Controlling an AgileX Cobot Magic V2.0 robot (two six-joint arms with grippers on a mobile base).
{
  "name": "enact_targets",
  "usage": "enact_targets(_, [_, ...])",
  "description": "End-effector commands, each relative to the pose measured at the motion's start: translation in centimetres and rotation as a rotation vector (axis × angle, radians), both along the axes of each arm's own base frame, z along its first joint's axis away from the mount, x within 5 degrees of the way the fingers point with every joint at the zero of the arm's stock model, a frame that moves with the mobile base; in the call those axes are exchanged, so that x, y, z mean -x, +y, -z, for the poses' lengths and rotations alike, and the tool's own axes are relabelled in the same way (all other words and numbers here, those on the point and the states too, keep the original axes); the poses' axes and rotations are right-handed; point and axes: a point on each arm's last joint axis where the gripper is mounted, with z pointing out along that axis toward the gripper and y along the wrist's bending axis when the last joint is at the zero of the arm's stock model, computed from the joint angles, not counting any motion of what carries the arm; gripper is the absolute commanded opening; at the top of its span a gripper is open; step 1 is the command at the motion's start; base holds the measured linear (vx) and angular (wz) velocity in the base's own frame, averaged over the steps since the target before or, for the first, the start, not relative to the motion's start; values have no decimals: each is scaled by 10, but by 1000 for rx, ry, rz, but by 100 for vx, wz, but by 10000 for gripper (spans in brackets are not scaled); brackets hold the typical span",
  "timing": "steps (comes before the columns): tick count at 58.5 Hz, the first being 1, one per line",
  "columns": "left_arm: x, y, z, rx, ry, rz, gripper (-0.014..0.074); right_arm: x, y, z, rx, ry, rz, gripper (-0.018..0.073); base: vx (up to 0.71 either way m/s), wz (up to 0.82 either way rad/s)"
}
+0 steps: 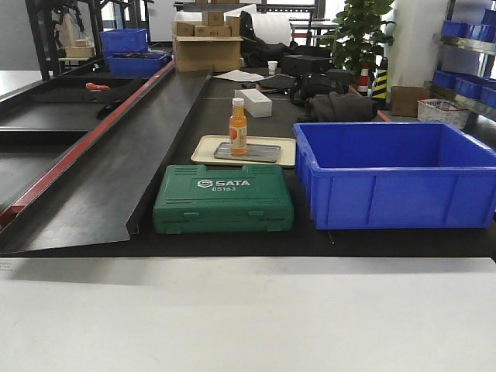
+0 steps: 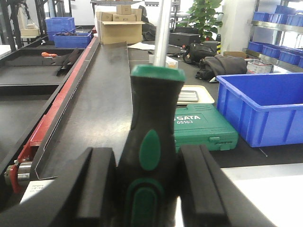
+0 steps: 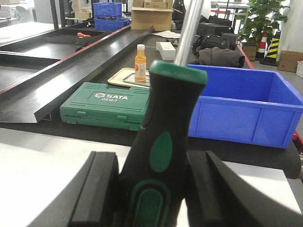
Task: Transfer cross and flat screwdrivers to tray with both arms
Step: 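Lift both held screwdrivers upright off the table, then drive the base away from the table holding both screwdrivers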
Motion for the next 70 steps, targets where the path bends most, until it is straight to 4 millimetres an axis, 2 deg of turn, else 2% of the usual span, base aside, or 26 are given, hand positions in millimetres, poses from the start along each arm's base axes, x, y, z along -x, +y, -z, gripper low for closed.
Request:
enact_targets(1, [2, 0, -15, 20, -114, 6, -3, 1, -1, -16, -10, -111, 9, -8, 0, 0])
enact_targets(37, [2, 0, -15, 20, -114, 6, -3, 1, -1, -16, -10, -111, 9, -8, -1, -3])
enact_targets(70, [2, 0, -15, 20, -114, 6, -3, 1, -1, -16, -10, -111, 9, -8, -10, -38])
